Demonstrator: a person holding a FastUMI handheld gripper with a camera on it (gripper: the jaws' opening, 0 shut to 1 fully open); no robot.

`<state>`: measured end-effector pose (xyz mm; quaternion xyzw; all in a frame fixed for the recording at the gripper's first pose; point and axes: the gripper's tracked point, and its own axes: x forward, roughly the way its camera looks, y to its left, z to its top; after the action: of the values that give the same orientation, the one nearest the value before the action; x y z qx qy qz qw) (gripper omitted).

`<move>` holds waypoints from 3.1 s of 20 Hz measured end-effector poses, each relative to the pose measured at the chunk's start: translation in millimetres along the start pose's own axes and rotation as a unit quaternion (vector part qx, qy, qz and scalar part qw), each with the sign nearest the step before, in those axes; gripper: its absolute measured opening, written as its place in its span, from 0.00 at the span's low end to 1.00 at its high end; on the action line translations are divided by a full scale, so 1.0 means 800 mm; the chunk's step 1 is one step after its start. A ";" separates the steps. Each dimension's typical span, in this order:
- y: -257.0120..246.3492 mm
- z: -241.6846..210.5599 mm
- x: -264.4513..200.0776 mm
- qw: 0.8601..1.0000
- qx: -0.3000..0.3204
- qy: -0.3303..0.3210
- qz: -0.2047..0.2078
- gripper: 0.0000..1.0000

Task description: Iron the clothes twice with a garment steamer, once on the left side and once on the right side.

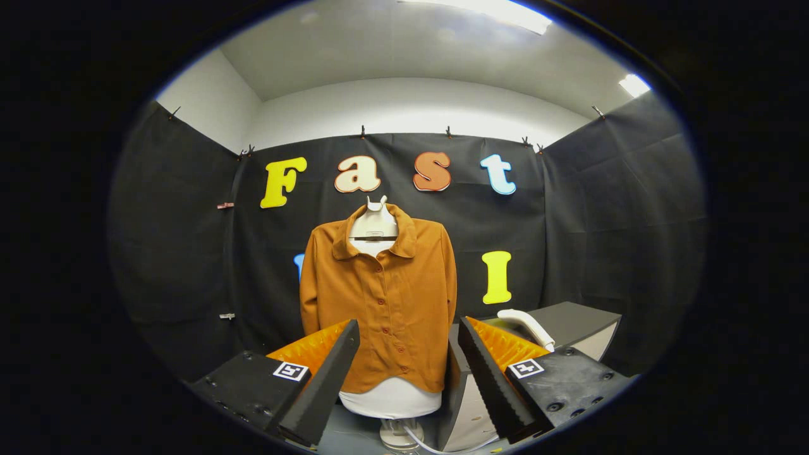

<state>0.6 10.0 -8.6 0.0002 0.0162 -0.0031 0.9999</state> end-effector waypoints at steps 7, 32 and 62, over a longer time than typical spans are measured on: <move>0.010 -0.003 -0.001 1.000 -0.005 0.003 -0.003 0.99; -0.076 -0.052 0.139 0.999 -0.003 0.013 -0.053 0.99; -0.434 -0.257 0.372 0.953 0.019 0.276 -0.124 0.98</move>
<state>289.3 -339.1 -223.8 0.0178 0.2913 -0.1270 0.9480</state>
